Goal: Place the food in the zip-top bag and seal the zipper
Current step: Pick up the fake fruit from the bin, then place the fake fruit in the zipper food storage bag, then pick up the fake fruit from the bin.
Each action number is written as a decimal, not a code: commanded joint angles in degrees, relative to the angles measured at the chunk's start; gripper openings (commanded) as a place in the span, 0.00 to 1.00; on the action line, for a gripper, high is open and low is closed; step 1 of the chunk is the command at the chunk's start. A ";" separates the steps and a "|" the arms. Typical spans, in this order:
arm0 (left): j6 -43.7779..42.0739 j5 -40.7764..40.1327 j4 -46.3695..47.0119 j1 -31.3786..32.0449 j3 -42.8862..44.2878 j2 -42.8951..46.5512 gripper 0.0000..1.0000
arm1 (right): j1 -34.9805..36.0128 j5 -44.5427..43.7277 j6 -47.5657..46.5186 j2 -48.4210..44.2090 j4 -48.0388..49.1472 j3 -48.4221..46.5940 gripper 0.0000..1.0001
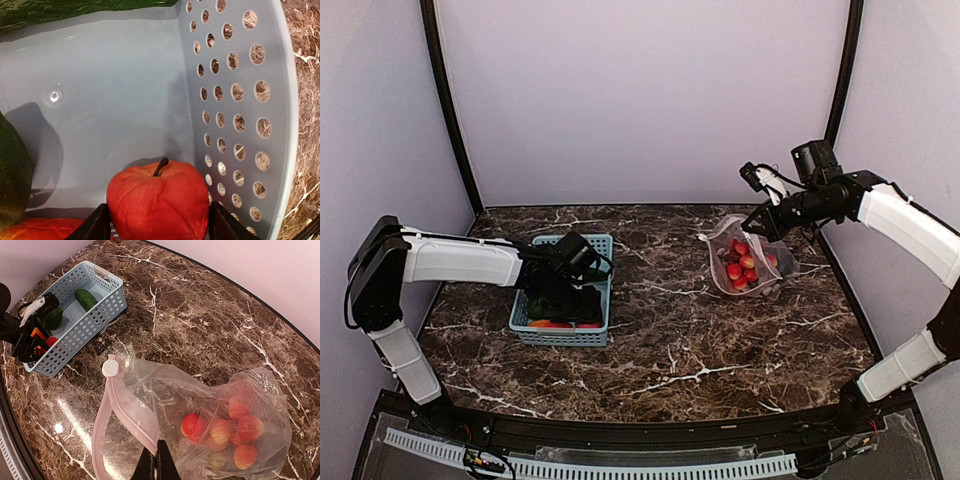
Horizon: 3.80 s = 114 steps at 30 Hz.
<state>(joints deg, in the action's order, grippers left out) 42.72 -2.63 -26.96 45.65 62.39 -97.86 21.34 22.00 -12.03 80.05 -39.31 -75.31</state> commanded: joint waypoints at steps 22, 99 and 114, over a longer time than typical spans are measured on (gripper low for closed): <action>-15.37 -1.75 11.99 1.95 1.59 23.01 0.28 | -0.07 -0.81 -1.02 -2.26 -0.66 -0.55 0.00; -27.93 -8.17 -26.99 -1.01 9.61 23.62 0.65 | 3.79 1.92 -1.15 1.85 -3.36 -8.48 0.00; -40.83 -1.89 -27.90 -9.60 8.98 8.24 0.72 | 3.79 1.90 -1.49 1.17 -3.85 -7.11 0.00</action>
<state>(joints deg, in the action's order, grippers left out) 6.07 -6.50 -53.60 38.09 70.57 -87.00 25.04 24.16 -13.06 82.91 -44.38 -83.53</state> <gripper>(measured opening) 0.762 0.006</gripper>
